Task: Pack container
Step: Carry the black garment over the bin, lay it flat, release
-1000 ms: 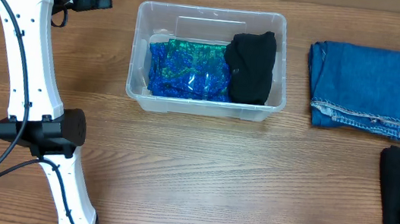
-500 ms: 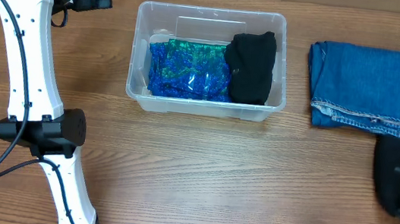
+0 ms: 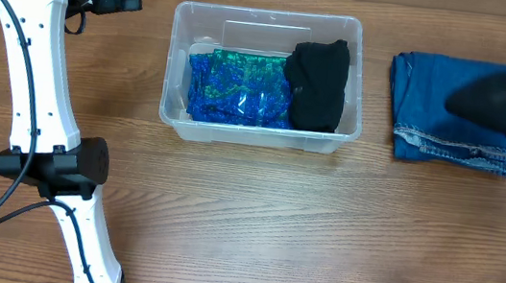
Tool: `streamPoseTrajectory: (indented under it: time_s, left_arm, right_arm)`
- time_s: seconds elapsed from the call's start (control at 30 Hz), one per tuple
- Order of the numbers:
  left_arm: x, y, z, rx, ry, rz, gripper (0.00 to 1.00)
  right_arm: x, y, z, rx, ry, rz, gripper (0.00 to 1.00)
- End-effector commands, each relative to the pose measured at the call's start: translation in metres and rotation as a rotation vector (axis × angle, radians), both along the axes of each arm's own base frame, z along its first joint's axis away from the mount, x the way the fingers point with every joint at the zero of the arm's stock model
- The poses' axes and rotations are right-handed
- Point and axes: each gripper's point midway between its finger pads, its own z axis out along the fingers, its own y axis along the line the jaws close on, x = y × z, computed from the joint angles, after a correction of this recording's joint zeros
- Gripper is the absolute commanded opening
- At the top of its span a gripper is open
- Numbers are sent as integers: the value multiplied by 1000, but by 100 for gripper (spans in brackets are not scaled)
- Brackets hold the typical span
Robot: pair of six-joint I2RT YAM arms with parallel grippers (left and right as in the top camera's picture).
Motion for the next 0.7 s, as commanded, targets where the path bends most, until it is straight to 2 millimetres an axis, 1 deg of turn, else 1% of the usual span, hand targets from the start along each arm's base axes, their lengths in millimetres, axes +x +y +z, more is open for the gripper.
streamPoseTrajectory:
  time_s: [0.0,0.07,0.1,0.17,0.2,0.23,0.27,0.3,0.4,0.47,0.57,0.67]
  left_arm:
    - [1,-1,-3,-6,7,2,100]
    - [1,-1,-3,-6,7,2,100]
    - [1,-1,-3,-6,7,2,100]
    - [1,-1,-3,-6,7,2,100]
    - [1,-1,-3,-6,7,2,100]
    - [1,-1,-3,-6,7,2,100]
    - [1,-1,-3,-6,7,2,100]
    - [1,-1,-3,-6,7,2,100]
    - [1,-1,-3,-6,7,2,100]
    - [1,-1,-3,-6,7,2,100]
    - [1,-1,-3,-6,7,2,100]
    - [1,-1,-3,-6,7,2,100]
  right_arm:
    - [9,91,65,-89,-249,362,4]
    - [14,150,70,-104,-302,560,4]
    - [13,182,68,-114,-319,667,4]
    - [10,225,63,-103,-321,796,4]
    - [10,250,57,-89,-319,866,4]
    - [12,269,51,-77,-314,919,4]
    - [16,281,43,-68,-301,950,4]
    - [24,297,29,-52,-274,990,4]
    - [41,329,-4,-24,-221,1059,4]
    - [58,354,-29,-14,-206,1104,4]
    - [75,381,-51,0,-226,1146,4]
    - [89,399,-66,17,-239,1154,4]
